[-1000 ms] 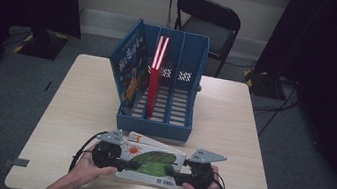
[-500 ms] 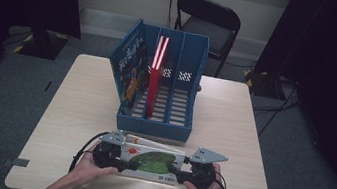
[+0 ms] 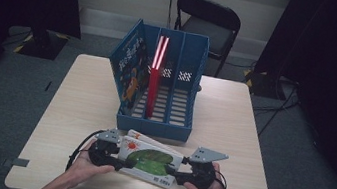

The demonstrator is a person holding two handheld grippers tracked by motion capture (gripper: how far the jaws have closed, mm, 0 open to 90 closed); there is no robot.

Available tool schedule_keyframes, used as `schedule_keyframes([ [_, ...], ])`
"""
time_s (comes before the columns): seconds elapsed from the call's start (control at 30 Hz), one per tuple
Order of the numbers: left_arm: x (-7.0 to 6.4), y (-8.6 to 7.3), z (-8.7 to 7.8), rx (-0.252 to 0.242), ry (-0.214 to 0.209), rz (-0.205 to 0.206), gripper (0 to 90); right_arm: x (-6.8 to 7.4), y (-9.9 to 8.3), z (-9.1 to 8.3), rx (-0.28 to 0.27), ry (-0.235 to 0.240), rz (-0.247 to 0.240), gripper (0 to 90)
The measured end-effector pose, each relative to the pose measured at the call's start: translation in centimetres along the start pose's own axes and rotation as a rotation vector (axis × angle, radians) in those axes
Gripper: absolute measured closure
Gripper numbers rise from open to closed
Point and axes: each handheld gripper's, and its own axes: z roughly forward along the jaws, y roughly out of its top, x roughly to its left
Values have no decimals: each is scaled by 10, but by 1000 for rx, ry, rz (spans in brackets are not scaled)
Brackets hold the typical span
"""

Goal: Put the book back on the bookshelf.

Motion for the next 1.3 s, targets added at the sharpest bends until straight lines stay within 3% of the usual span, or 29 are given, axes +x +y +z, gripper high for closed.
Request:
schedule_keyframes([
  [0.07,0,0,0,1,-1,-1,522,4,0,2,13,-39,-28,521],
  [0.17,0,1,-1,0,19,0,520,2,0,0,-4,-31,-12,566],
  [0.27,2,1,-1,-1,56,-7,490,5,4,-2,-20,-61,-52,593],
  [0.53,9,-3,-12,6,75,-55,409,6,6,-4,-33,-73,-71,616],
  [0.77,20,-5,-13,4,148,-111,321,10,5,-4,-36,-39,-76,620],
  [0.93,20,-2,-7,-4,142,-111,306,17,5,4,-11,38,-82,652],
  [1.1,14,-1,-3,5,125,-98,304,27,5,20,28,25,-128,745],
  [1.3,14,1,-1,-6,145,-88,306,26,7,18,48,-4,-158,754],
])
